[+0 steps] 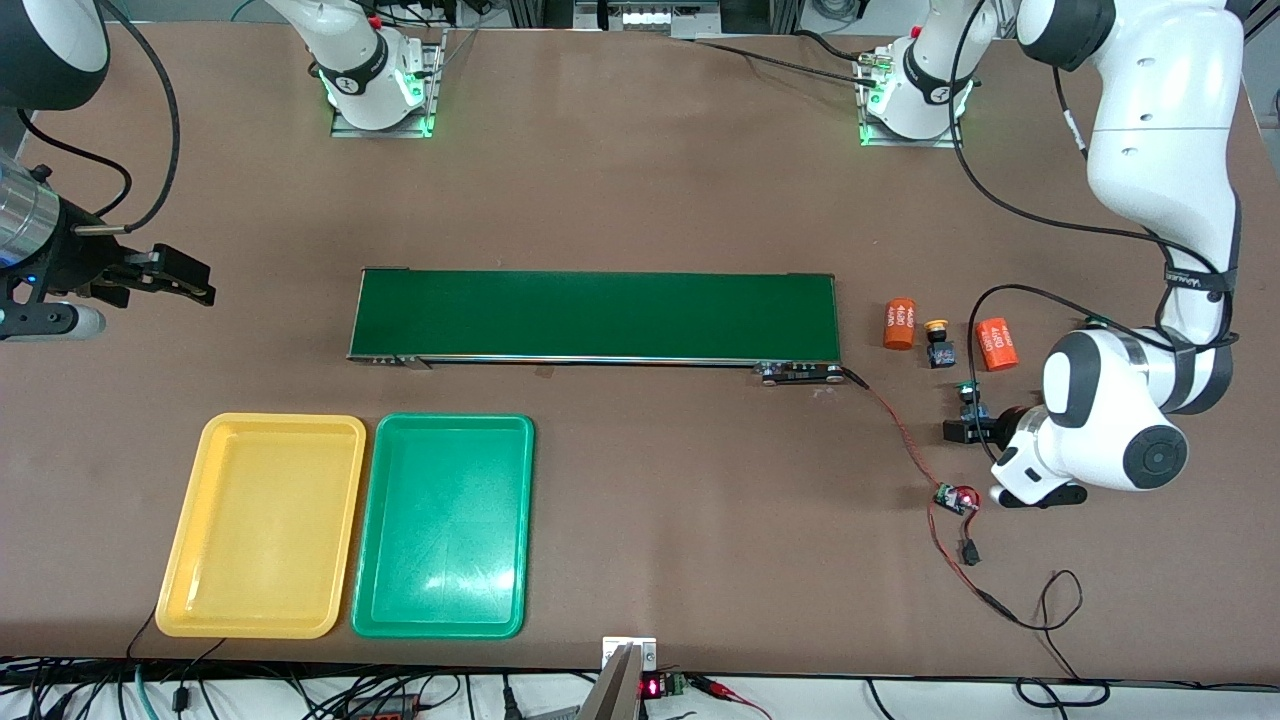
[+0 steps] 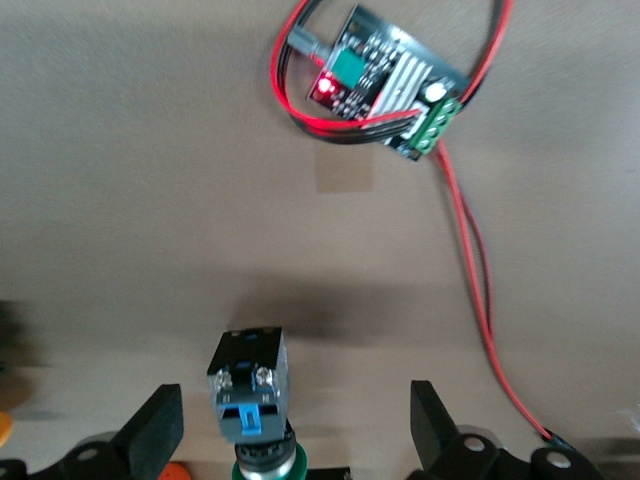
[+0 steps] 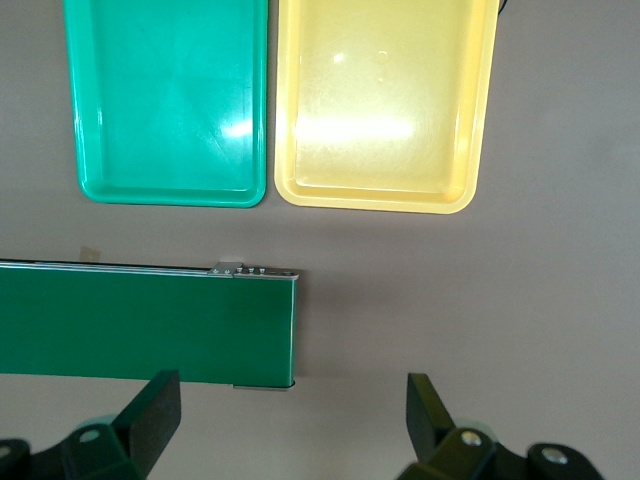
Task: Sort buttons by color to trays
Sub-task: 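Lift the button with the left gripper and carry it over the belt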
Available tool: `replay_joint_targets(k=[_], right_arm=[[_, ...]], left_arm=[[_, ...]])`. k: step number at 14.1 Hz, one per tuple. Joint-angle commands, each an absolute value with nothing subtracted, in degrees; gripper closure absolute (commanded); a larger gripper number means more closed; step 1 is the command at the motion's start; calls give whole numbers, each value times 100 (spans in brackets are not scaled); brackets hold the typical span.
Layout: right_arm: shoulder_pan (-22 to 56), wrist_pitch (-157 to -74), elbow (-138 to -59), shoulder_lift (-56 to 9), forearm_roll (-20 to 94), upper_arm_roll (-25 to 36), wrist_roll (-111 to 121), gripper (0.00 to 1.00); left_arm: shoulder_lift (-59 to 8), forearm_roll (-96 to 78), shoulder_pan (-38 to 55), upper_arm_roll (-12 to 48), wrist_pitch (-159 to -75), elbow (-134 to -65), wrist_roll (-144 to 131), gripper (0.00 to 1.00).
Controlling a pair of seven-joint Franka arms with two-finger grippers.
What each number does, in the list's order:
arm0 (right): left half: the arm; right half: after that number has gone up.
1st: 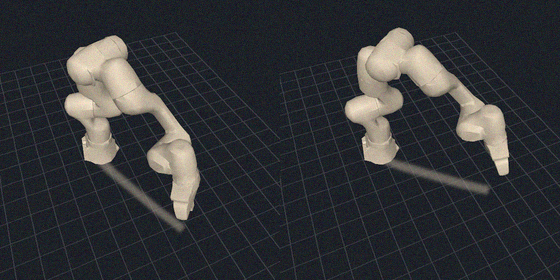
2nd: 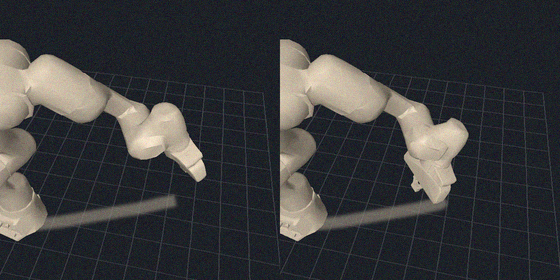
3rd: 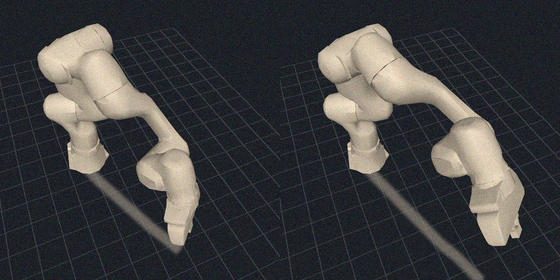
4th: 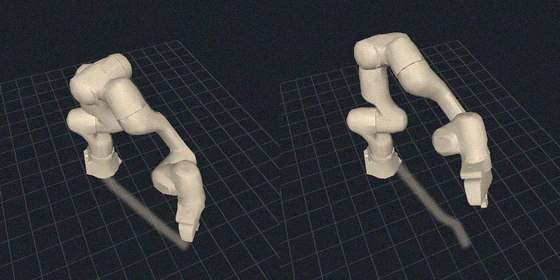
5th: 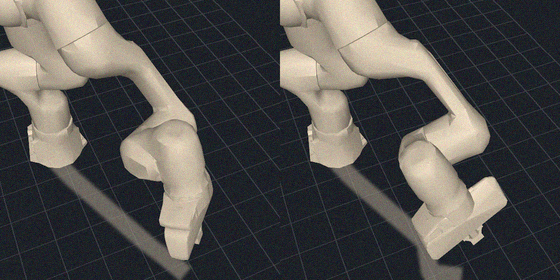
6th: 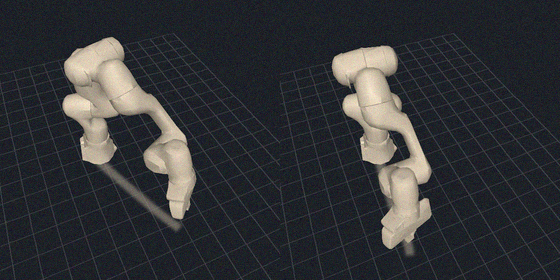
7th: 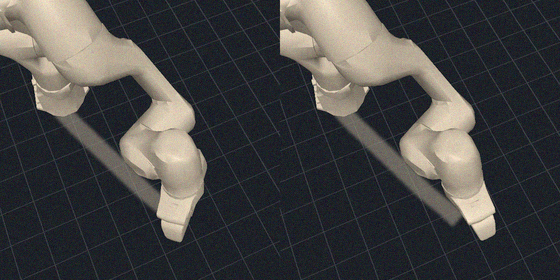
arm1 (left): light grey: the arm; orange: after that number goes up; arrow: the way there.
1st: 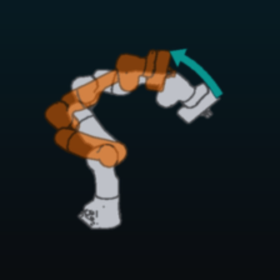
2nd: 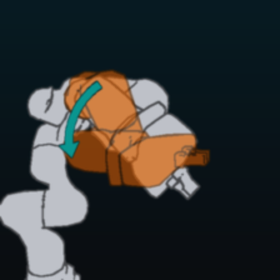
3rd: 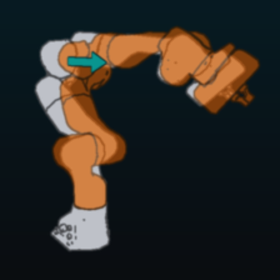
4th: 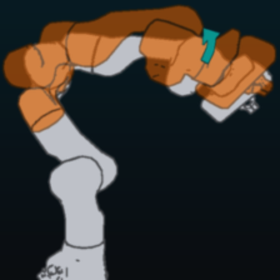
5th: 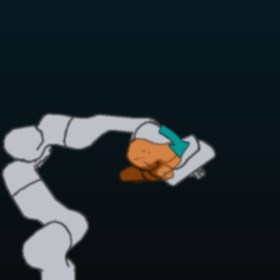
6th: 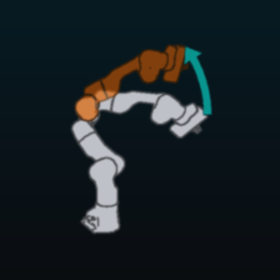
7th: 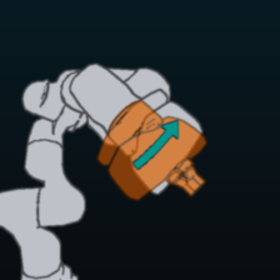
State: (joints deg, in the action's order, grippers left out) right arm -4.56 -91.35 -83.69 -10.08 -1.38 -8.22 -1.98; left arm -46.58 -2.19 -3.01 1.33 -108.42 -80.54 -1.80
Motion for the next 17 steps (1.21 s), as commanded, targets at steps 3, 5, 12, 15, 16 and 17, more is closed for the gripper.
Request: replay_joint_targets(k=[3, 5, 12, 15, 16, 17], right_arm=[[-457, -9167, -8394, -967, -97, -896, -464, 0], [-448, -9211, -8394, -975, 34, -914, -650, 0], [-466, -9202, -8394, -976, 228, -914, -1325, 0], [-457, -9202, -8394, -976, 237, -914, -1371, 0], [-457, -9193, -8394, -976, 237, -914, -1362, 0], [-466, -9167, -8402, -976, 229, -914, -1275, 0]], left_arm=[[-4702, -123, -492, 149, -10837, -8095, -17, 0], [-4711, -123, -475, 149, -10837, -8121, -18, 0], [-4685, -132, -466, 149, -10785, -8376, -131, 46], [-4623, -123, -396, 176, -10741, -8358, -273, 95], [-4606, -114, -387, 193, -10653, -8315, -272, 100], [-4562, -106, -326, 202, -10557, -8280, -255, 100]])
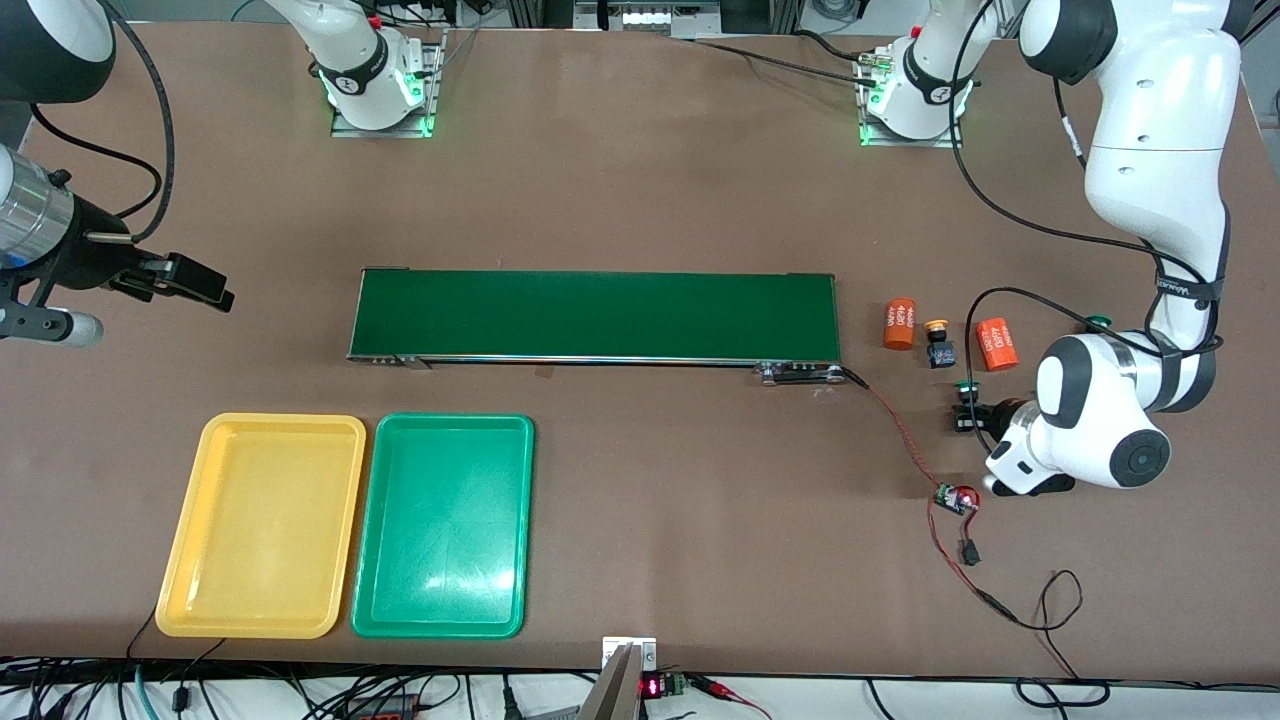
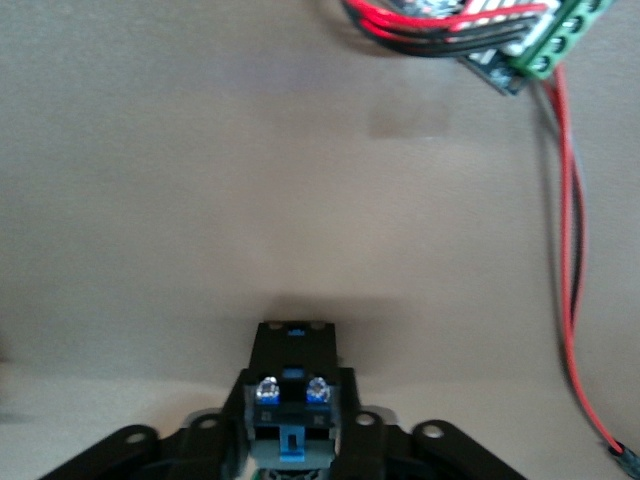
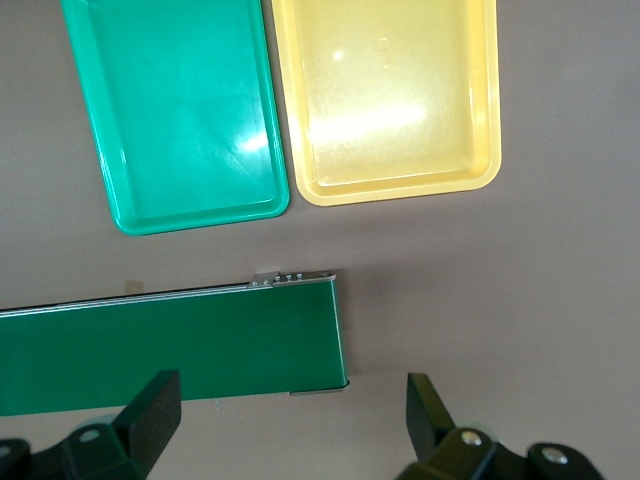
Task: Sort buttons by color to trays
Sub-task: 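Lift the button with the left gripper and carry it over the belt, then lower the button onto the belt and open the left gripper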
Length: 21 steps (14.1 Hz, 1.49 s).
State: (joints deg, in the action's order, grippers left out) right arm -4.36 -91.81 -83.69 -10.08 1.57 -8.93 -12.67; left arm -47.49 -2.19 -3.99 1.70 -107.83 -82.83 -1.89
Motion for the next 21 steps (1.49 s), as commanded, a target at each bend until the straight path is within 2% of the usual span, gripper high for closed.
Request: replay_joint_targets(k=[1, 4, 8, 9, 15, 21], right_arm=[[-466, -9167, -8394, -976, 159, -905, -1179, 0], [-448, -9167, -8402, -967, -271, -905, -48, 0], [-483, -9202, -8402, -967, -325, -896, 308, 0], [-475, -9193, -8402, -967, -325, -896, 290, 0], [-475, -9133, -8402, -958, -237, -896, 185, 0], [-527, -8763, -8402, -932, -237, -861, 202, 0]], left_arm=[[-4448, -71, -203, 193, -10469, -8279, -194, 100], [-3887, 185, 175, 237, -9846, -8288, -211, 100], [-3420, 79, 132, 772, -9116, -8437, -466, 100], [-3193, 1, 62, 947, -9079, -8655, -388, 100], [-1944, -501, -62, 1555, -10237, -10413, -527, 100], [-1977, -492, 26, 1925, -10863, -10845, -1264, 100]])
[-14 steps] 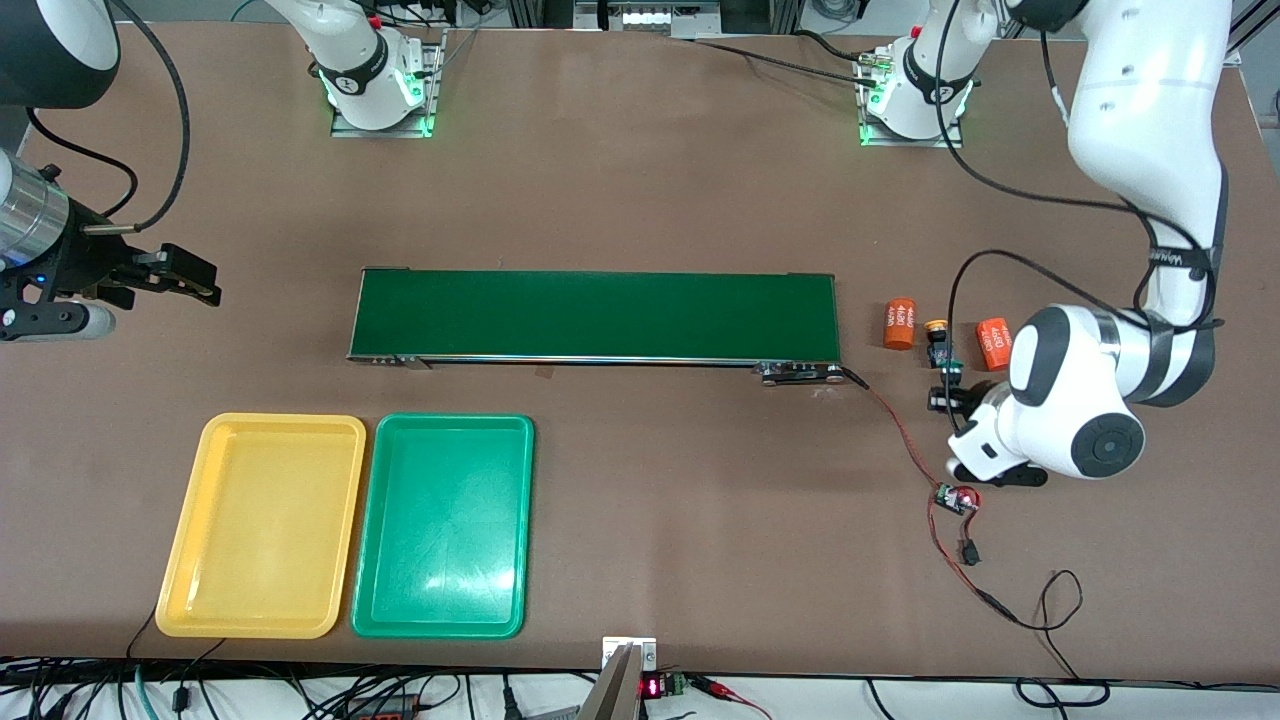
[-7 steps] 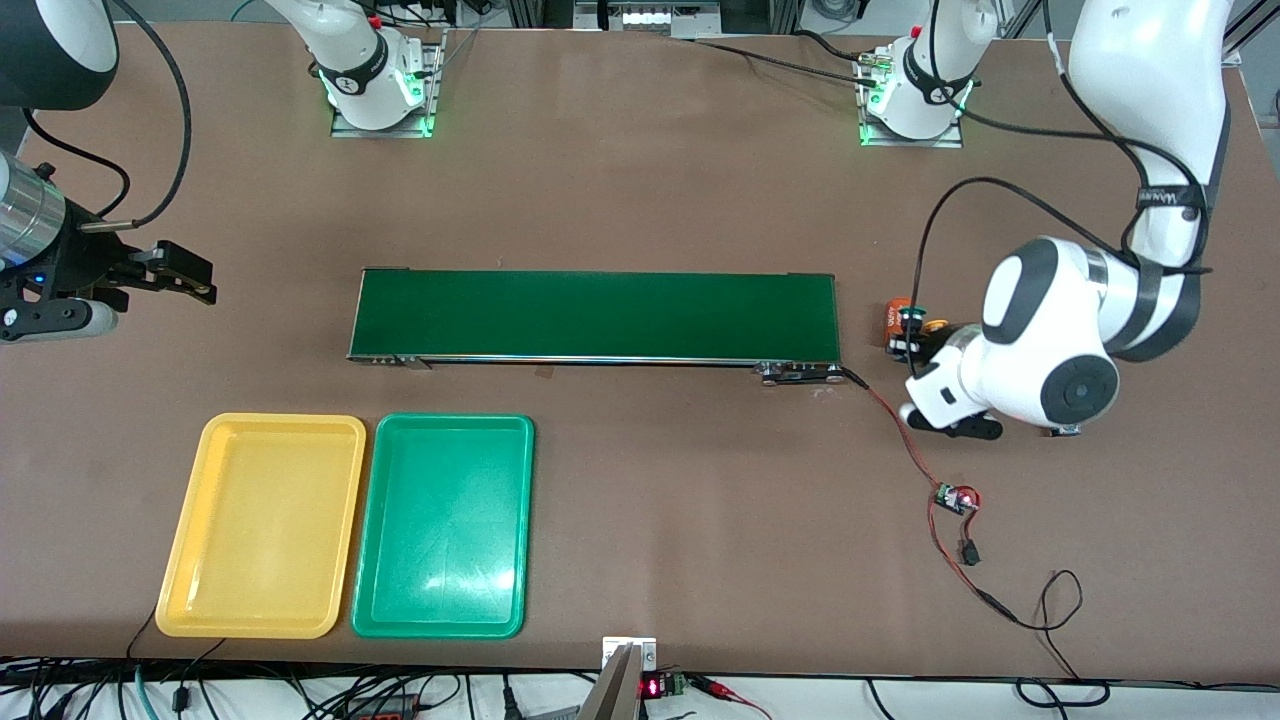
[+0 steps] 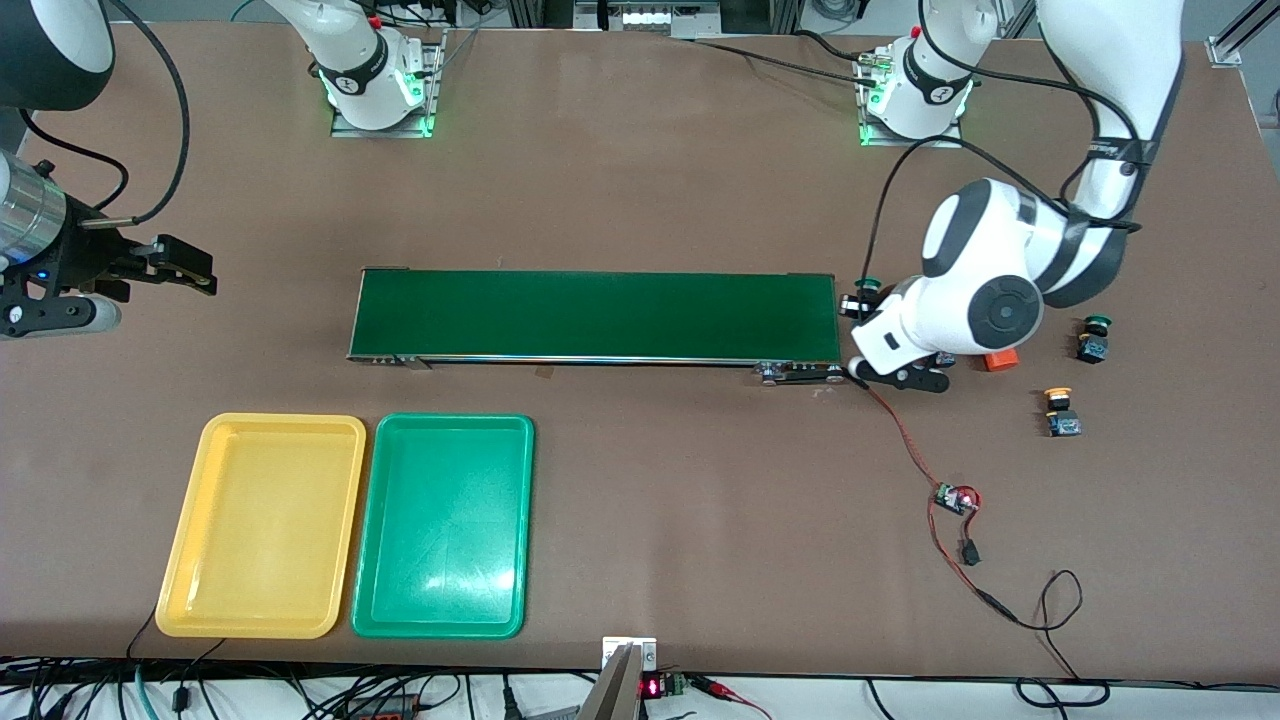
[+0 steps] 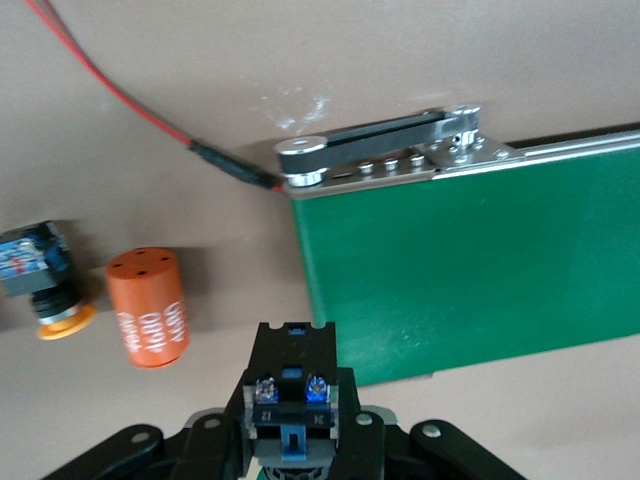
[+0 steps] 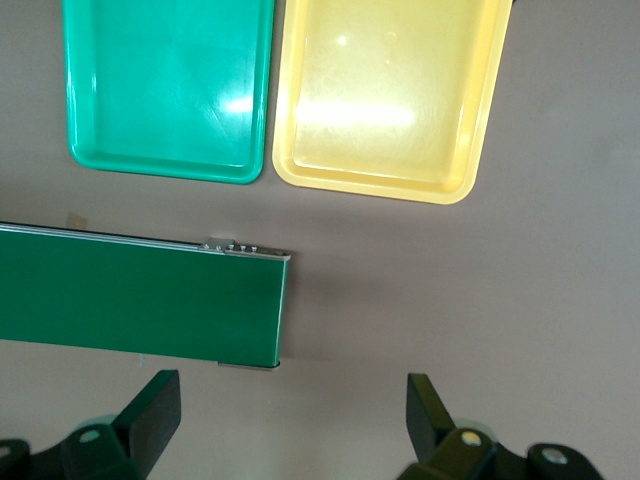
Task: Sort buttons by color to trays
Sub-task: 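Lower the button onto the belt and open the left gripper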
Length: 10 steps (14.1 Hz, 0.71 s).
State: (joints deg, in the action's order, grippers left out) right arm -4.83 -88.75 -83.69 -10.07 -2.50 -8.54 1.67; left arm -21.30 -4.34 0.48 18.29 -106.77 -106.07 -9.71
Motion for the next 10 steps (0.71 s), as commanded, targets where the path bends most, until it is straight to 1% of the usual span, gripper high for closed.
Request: replay_joint_targets(k=[1, 4, 7, 10], right_arm=[[-527, -8754, -8402, -923, -237, -861, 211, 0], [-545, -8710, -8402, -914, -237, -853, 220, 0], [-589, -8674, -8402, -914, -237, -853, 202, 0], [-589, -9191, -8411, -949, -237, -861, 202, 0]], left_arm=[[-1969, -492, 122, 1925, -10985, -10968, -1361, 100], [-1977, -492, 211, 2021, -11109, -11092, -1468, 100], [-2188, -492, 220, 2030, -11328, -11100, -1511, 100], [-2355, -492, 351, 2030, -11644, -11092, -1714, 100]])
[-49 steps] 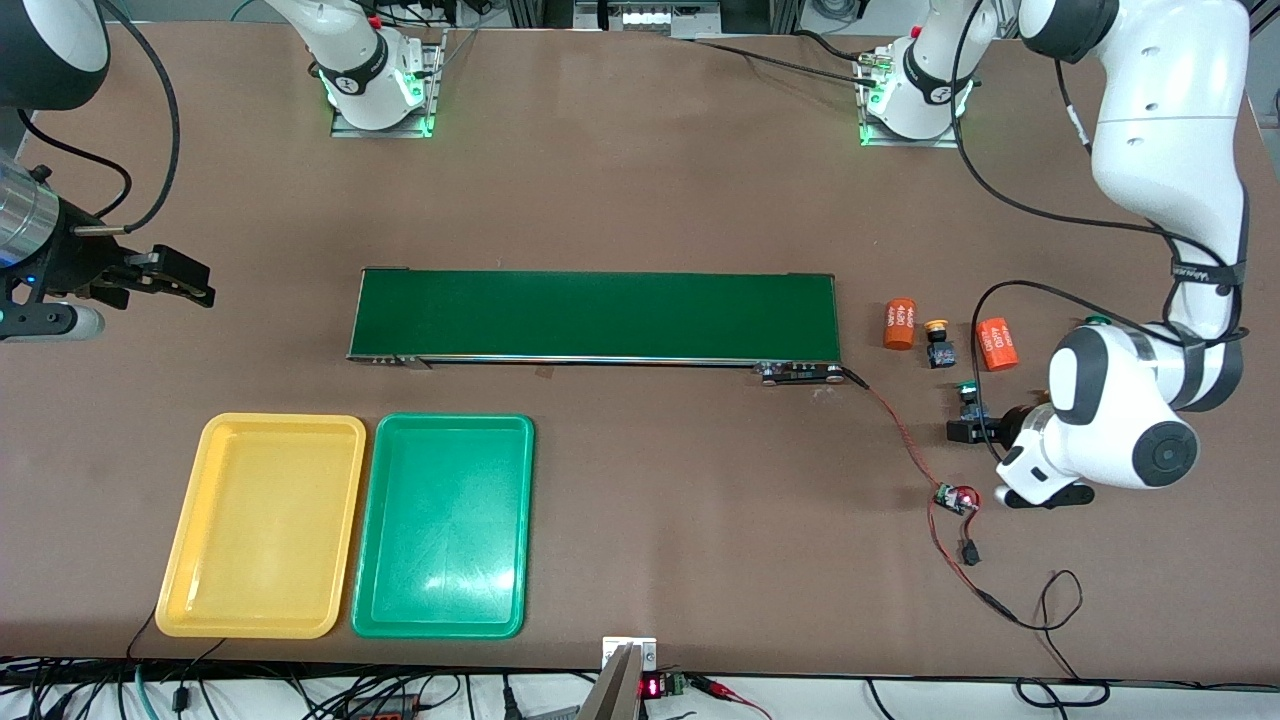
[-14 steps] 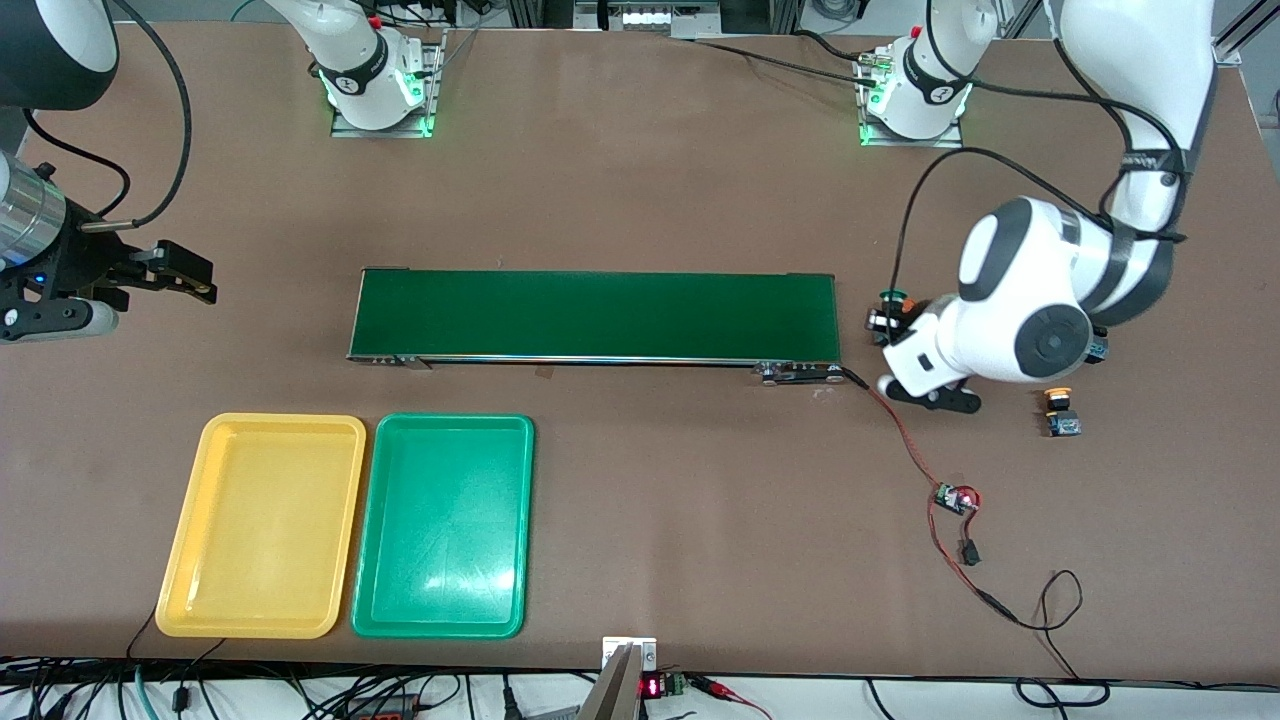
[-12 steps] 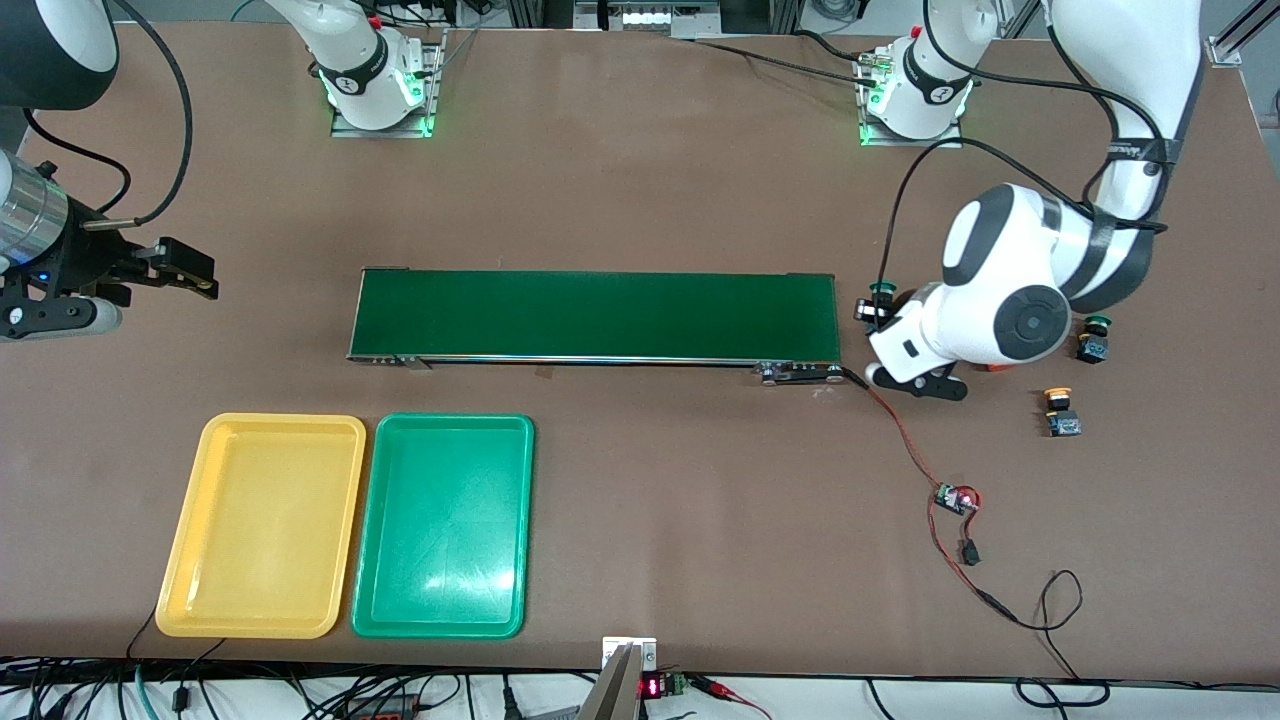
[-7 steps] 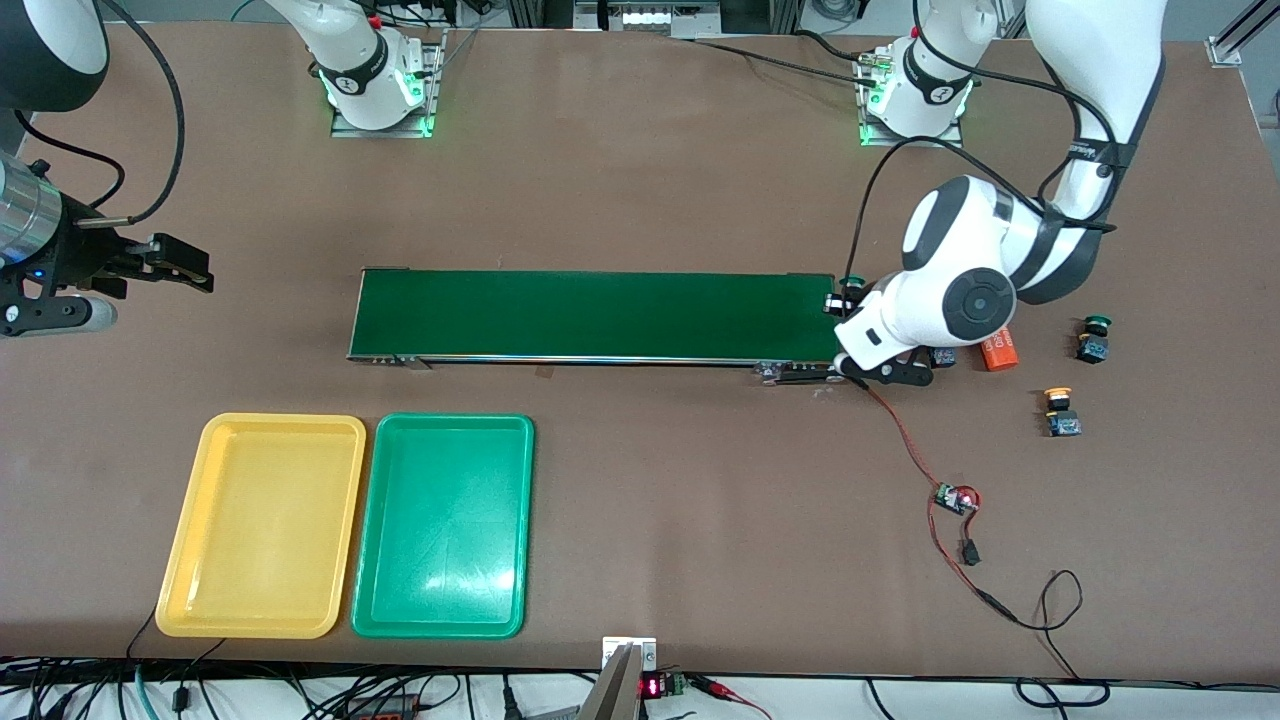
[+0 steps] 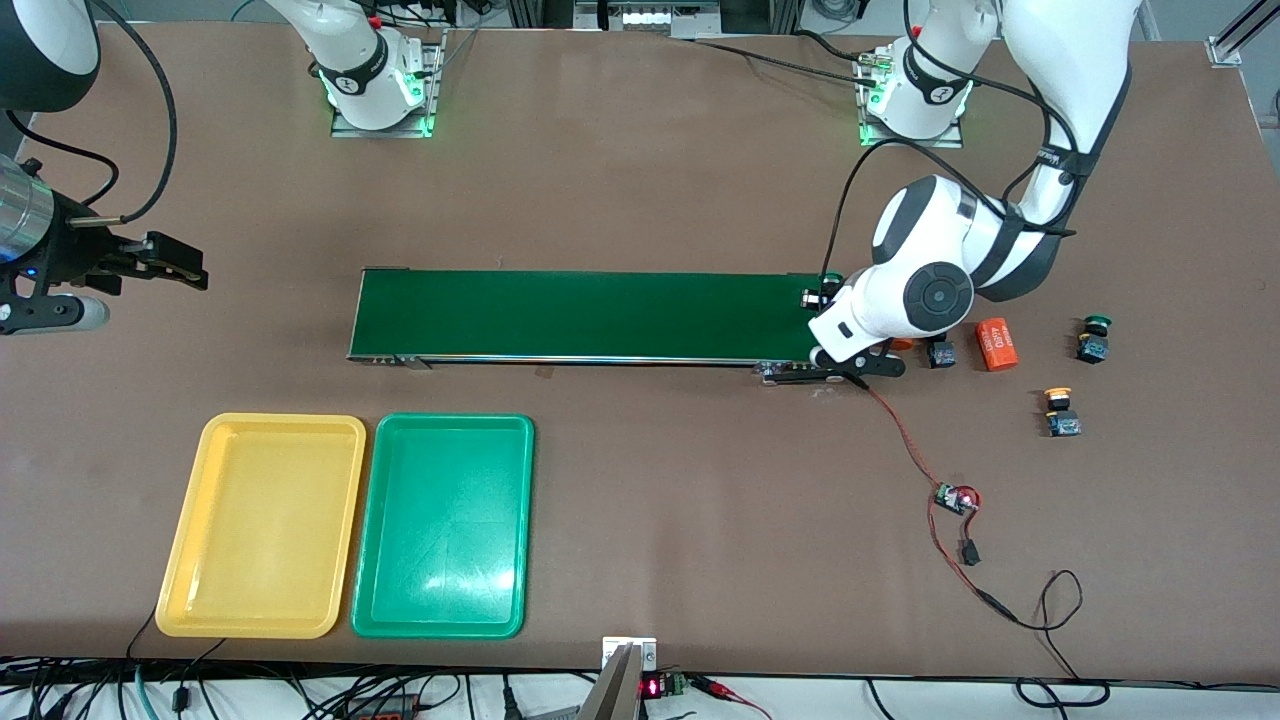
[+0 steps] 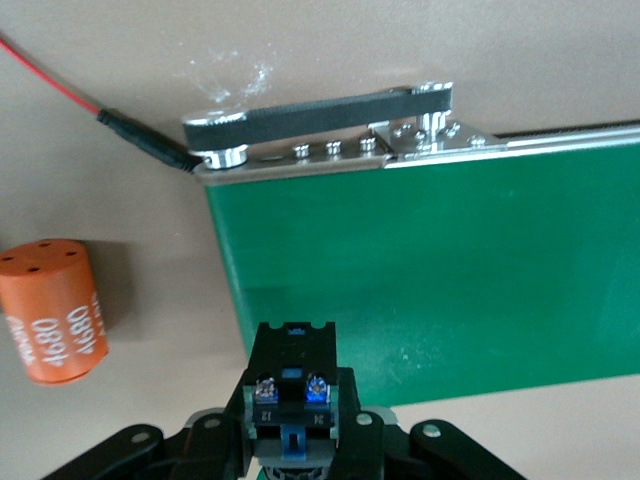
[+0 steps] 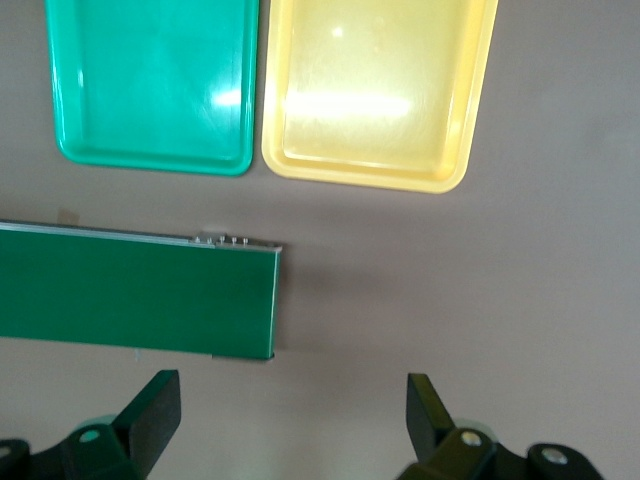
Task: Sort buttons by color to trays
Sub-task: 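Lower the button onto the belt and open the left gripper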
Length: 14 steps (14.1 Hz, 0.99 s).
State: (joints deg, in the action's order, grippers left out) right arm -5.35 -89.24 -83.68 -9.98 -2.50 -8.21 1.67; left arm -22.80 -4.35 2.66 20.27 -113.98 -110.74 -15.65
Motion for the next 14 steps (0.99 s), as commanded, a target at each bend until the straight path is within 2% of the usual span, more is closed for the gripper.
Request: replay_joint_targets(k=[1, 6, 7, 8, 9, 11, 14], right_arm=[[-589, -9393, -8411, -975, -237, -861, 202, 0], [-606, -10027, -8420, -1099, -237, -861, 193, 0], [-606, -10176, -8420, -1133, -237, -861, 193, 0], [-615, -10404, -8411, -1212, -237, -861, 193, 0], [-624, -10650, -8411, -1282, -237, -861, 185, 0], [-685, -10994, -8402, -1406, -80, -861, 185, 0], [-800, -11398, -8402, -1511, 79, -861, 193, 0]], left_arm=[[-2434, -492, 360, 2030, -11750, -11083, -1723, 100], [-2610, -492, 536, 2021, -11997, -11092, -1977, 100], [-2697, -483, 554, 2021, -12006, -11031, -2073, 92], [-2724, -457, 562, 2021, -11997, -10917, -2118, 59], [-2786, -440, 493, 2021, -11927, -10716, -2049, 1], [-2769, -431, 448, 2030, -11831, -10478, -2074, 0], [-2619, -439, 335, 1978, -11235, -9987, -2065, 0]])
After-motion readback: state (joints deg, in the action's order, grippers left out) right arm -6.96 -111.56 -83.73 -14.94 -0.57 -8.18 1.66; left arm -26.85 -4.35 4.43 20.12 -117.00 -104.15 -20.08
